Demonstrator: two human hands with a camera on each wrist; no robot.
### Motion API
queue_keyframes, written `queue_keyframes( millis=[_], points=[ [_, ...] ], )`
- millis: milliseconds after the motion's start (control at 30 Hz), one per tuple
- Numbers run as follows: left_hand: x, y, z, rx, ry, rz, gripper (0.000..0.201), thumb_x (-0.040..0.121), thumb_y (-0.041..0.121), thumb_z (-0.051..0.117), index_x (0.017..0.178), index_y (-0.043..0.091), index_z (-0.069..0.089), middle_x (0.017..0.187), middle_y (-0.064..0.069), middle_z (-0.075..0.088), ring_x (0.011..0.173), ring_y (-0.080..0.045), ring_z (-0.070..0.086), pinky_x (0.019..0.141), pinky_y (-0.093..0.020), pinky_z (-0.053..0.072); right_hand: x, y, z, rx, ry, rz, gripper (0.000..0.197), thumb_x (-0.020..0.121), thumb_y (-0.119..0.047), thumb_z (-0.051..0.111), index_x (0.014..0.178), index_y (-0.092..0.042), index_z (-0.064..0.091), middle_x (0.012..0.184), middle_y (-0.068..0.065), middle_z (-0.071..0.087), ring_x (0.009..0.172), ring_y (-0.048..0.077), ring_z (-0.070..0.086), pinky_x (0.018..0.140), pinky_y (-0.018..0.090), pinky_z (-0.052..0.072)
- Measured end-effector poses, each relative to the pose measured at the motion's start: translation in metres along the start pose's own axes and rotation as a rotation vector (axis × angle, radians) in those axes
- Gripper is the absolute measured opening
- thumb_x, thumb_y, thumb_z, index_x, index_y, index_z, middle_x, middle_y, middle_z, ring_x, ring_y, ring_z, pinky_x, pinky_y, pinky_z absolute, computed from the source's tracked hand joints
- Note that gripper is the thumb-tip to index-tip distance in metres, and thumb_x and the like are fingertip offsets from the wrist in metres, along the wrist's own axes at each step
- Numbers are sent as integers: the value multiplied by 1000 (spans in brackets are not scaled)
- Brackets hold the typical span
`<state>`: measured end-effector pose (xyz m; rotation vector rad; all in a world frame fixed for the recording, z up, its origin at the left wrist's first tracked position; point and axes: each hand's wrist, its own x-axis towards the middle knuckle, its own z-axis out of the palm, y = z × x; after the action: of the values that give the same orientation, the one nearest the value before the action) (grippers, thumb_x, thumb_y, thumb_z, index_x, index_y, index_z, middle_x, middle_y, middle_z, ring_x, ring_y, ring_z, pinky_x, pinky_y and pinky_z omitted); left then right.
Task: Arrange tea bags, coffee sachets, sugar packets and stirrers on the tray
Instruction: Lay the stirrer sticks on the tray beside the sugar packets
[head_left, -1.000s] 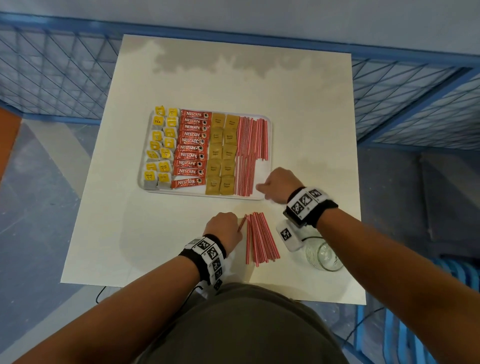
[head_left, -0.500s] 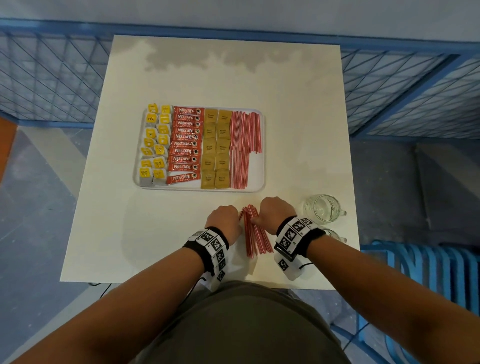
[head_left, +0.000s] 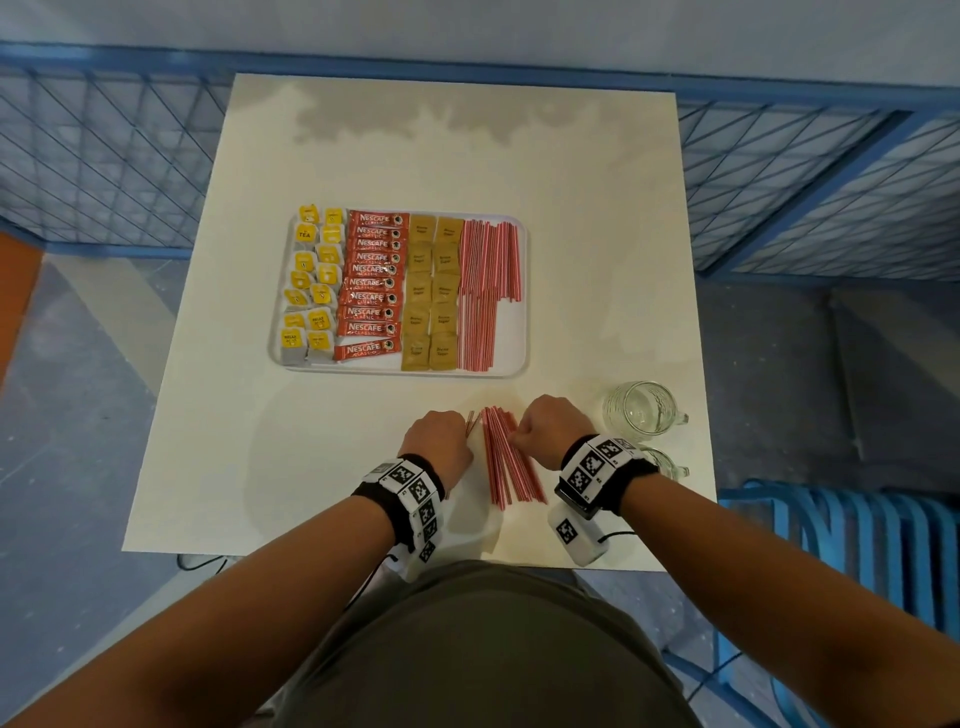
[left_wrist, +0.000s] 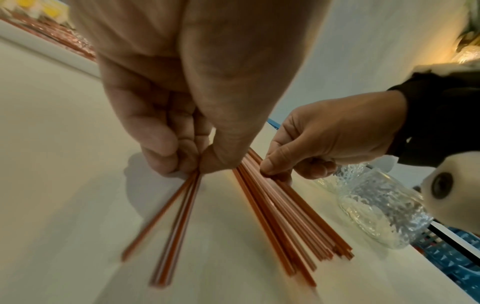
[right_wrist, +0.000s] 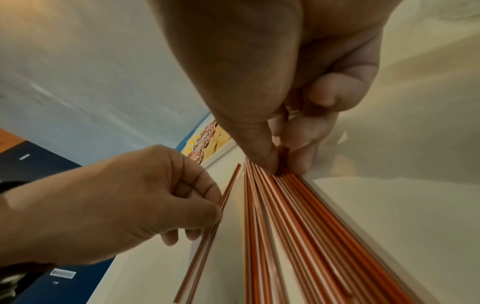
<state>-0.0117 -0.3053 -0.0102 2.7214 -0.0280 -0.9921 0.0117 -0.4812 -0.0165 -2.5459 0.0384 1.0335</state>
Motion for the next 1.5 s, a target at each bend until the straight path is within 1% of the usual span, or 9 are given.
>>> queue_keyframes(
  millis=[200,333,600,833,967,1167,1333,1433,1500],
  points=[
    [-2,-2,5,17,35,-3,28,90,20,58,65,16,46,71,-4,56,70,-26,58,63,-30,46,-3,5,1,13,-1,-14,37,87,-26,64,54,-12,56,50,0,52,49,19,52,50,28,45],
    [-4,-1,4,46,15,-5,20,93,18,57,75,14,52,85,-10,67,78,-28,64,65,-31,49,-6,5,1,5,-3,-26,40,89,-23,62,51,-14,52,49,-1,48,49,18,49,49,25,39],
    [-6,3,-1,24,-21,-34,26,84,12,61,64,15,44,65,-1,49,64,-23,53,56,-28,39,-12,0,-3,9,18,-52,48,91,-21,60,46,-16,45,48,-1,45,47,17,46,46,24,35],
    [-5,-1,0,52,-15,-14,7,85,14,60,80,14,54,88,-8,67,71,-25,55,64,-30,45,-11,-3,-7,43,8,-56,46,95,-29,65,51,-15,59,52,-2,55,48,12,51,48,22,36],
    [-5,-5,-1,60,-7,-6,7,86,13,57,81,15,53,80,-6,60,70,-25,53,63,-30,43,-11,-6,-7,49,5,-52,49,96,-30,66,50,-16,56,50,-5,53,47,10,49,47,21,34],
    [-4,-14,-1,0,-14,-21,22,84,14,57,67,19,44,69,0,52,64,-21,52,58,-29,39,-10,-13,-7,67,4,-43,51,95,-28,64,47,-18,52,47,-6,49,46,10,48,47,22,34],
    [-5,-19,-3,-79,-14,-25,7,82,18,58,75,16,57,70,0,59,65,-21,58,57,-28,44,-8,-16,-5,75,16,-63,41,91,-25,60,52,-14,60,62,8,65,56,18,57,53,28,43],
    [-4,-22,-4,-142,-8,-6,6,81,21,60,82,16,63,74,0,65,70,-21,64,65,-32,54,-5,-19,-5,100,18,-70,32,89,-27,61,61,-13,68,64,4,67,65,19,64,60,31,52],
    [-4,-25,-6,-187,2,16,7,82,22,62,86,18,65,81,1,67,75,-19,64,67,-31,54,-3,-20,-6,122,15,-89,31,89,-29,63,61,-16,68,63,-2,65,66,17,63,63,32,54]
  ],
)
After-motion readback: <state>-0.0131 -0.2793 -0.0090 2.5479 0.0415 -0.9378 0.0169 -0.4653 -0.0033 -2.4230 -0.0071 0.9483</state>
